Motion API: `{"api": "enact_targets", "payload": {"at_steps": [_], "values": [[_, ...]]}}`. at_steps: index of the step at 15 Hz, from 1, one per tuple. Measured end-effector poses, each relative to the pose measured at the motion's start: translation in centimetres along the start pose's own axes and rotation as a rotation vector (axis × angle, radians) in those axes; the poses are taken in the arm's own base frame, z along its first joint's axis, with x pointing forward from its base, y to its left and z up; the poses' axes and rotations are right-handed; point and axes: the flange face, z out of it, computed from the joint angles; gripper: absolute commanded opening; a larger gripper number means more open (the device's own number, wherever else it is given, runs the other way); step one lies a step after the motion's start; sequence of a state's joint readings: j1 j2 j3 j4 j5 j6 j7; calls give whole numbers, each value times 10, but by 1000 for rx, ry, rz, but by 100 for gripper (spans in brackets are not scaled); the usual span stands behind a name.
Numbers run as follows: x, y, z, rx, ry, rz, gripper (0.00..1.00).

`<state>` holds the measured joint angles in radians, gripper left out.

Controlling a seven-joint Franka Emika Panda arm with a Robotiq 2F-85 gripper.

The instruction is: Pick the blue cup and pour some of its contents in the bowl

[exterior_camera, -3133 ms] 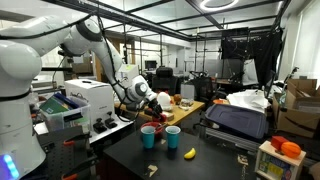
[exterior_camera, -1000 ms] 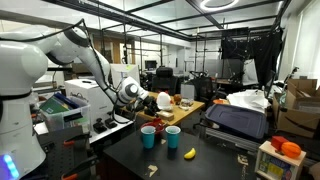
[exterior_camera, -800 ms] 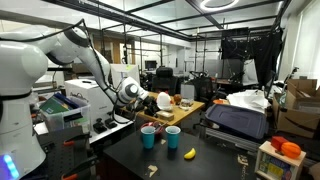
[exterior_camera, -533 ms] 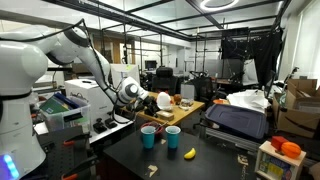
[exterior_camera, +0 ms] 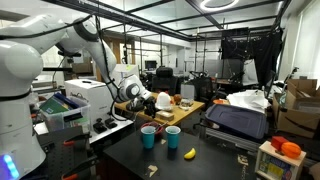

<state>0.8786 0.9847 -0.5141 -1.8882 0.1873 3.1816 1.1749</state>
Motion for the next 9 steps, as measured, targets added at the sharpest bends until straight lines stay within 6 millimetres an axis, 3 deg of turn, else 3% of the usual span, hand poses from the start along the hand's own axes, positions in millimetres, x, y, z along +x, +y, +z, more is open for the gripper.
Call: {"api": "enact_targets", "payload": {"at_steps": [5, 9], "values": [[39, 5, -6, 53, -123, 32, 100], [51, 15, -2, 61, -204, 43, 100]]}}
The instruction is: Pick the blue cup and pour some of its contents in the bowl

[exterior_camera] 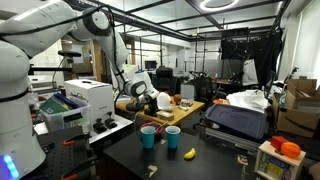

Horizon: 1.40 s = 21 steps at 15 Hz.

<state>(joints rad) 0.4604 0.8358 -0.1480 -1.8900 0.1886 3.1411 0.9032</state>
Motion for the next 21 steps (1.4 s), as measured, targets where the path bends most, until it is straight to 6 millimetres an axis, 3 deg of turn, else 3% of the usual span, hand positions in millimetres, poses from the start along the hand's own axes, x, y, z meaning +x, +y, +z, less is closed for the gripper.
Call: {"api": "enact_targets", "payload": {"at_steps": [12, 17, 21], "values": [[-1, 12, 8, 49, -160, 2, 100], [0, 29, 24, 31, -176, 11, 100], [-3, 30, 32, 29, -185, 20, 100]]}}
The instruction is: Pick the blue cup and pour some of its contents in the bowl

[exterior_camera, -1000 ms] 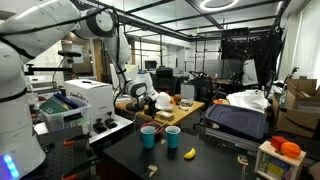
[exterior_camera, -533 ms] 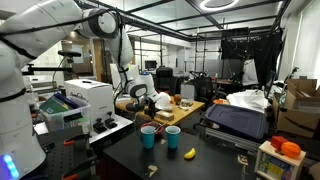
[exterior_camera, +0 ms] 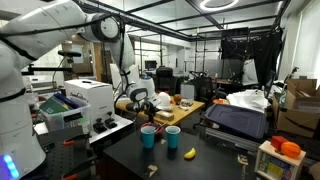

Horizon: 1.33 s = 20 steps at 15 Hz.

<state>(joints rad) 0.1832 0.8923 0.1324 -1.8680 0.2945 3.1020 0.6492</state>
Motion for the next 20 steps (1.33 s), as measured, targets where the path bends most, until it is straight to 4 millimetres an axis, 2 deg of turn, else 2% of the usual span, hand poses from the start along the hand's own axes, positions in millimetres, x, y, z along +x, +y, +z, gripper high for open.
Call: {"api": "enact_targets", "payload": {"at_steps": [9, 20], "values": [[-7, -9, 17, 23, -22, 12, 100], [10, -7, 33, 80, -51, 18, 100]]}}
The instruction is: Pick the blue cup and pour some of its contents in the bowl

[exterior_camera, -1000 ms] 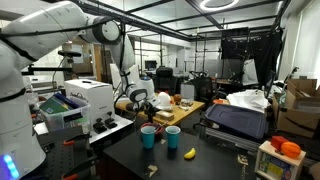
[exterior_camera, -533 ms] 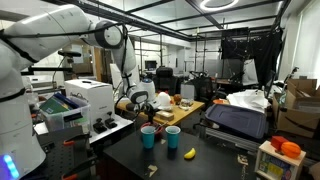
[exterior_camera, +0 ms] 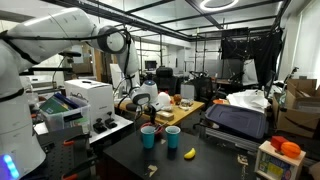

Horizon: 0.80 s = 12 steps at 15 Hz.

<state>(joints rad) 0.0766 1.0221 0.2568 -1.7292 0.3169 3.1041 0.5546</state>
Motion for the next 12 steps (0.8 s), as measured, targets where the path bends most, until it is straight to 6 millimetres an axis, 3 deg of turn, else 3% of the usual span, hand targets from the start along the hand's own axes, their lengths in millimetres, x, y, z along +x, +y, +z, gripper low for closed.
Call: {"api": "enact_targets", "payload": {"at_steps": [1, 2, 3, 12], "values": [[1, 1, 1, 4, -2, -6, 100], [2, 1, 3, 8, -4, -8, 75], [3, 2, 4, 11, -6, -11, 74], [10, 3, 8, 33, -13, -13, 5]]}}
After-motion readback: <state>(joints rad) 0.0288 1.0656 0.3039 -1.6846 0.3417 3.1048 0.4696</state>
